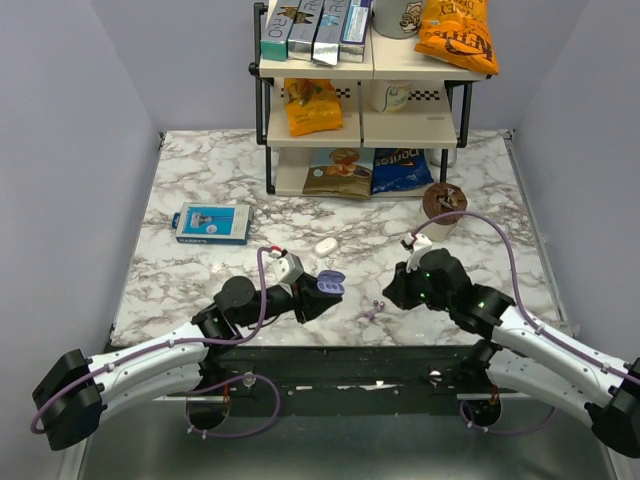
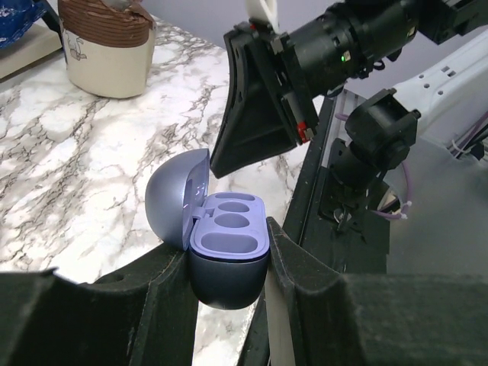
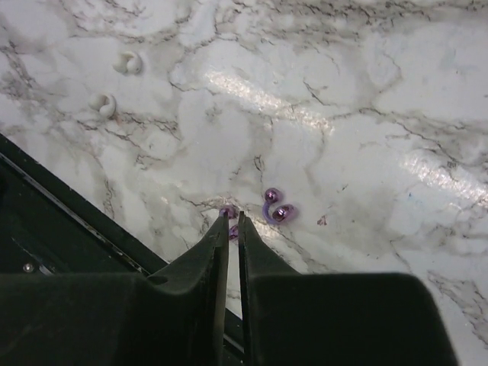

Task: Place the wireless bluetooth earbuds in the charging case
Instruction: Pick up the earbud from the center of the board.

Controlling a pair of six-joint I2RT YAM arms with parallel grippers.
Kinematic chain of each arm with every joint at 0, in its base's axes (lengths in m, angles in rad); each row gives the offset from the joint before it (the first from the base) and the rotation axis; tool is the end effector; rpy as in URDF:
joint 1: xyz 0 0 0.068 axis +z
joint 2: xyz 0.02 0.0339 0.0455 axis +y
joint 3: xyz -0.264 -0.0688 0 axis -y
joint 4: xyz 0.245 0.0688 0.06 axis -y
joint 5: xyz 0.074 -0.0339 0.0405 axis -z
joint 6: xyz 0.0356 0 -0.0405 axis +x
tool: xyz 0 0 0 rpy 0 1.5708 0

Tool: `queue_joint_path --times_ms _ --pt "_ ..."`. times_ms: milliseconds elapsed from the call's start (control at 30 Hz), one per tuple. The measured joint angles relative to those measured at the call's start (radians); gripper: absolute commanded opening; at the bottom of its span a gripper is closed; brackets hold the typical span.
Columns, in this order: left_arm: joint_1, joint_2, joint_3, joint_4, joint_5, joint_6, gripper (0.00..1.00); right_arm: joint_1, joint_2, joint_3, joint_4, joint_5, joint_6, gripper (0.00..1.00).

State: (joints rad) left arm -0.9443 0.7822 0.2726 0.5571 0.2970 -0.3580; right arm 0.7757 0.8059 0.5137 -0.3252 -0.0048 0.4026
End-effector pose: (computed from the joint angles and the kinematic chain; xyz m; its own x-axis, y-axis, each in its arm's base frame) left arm 0.0993 -0.1550 0.2376 -0.3054 -0.1495 -0.9404 0.8958 0.2898 -0.3370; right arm 0.1273 0.1251 0.2274 -0.6557 -0.0943 -0.7491 -0.4849 0.8131 0.3220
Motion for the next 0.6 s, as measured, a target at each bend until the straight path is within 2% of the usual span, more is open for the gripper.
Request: queue_joint_path --times_ms 33,67,167,400,600 --pt "-0.001 -0.004 -0.006 0.005 -0.007 -0.003 0.00 0.000 0.005 -0.005 0.000 -0.002 0.003 0.29" --pt "-0.003 -0.007 -0.011 0.008 -0.011 -0.006 0.00 0.000 0.013 -0.007 0.001 -0.009 0.006 0.39" --pt "-0.011 -0.016 -0.027 0.024 -0.022 -0.012 0.00 0.000 0.052 -0.008 0.017 -0.062 0.003 0.45" --pt "-0.023 -0.037 -0.060 0.039 -0.043 -0.029 0.00 0.000 0.140 -0.016 0.043 -0.190 -0.015 0.47" --pt "-0.030 -0.058 -0.061 0.040 -0.051 -0.033 0.00 0.008 0.223 -0.015 0.044 -0.236 -0.030 0.48"
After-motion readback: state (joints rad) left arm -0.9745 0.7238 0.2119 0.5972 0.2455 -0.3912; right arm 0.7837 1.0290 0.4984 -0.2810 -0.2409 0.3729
